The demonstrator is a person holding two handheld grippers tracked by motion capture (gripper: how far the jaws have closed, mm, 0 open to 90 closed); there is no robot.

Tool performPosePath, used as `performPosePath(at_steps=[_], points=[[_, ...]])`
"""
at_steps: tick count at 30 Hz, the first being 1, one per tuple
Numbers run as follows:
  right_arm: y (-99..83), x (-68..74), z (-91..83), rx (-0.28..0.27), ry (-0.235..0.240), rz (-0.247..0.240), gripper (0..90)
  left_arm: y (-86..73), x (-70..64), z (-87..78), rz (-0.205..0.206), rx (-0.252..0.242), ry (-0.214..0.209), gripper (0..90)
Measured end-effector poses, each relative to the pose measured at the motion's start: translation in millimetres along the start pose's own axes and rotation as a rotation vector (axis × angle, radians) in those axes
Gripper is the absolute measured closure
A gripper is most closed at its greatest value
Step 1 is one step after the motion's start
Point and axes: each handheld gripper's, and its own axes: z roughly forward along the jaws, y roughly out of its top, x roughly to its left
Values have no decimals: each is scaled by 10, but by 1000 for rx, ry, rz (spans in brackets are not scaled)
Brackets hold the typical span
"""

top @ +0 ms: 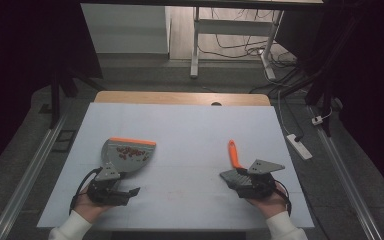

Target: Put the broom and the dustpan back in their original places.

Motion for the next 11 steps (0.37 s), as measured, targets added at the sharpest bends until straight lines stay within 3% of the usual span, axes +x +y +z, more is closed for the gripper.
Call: performPosePath(at_steps=[11], points=[[-12,-19,-19,-12,10,-7,359,-4,15,-10,-24,-10,10,227]])
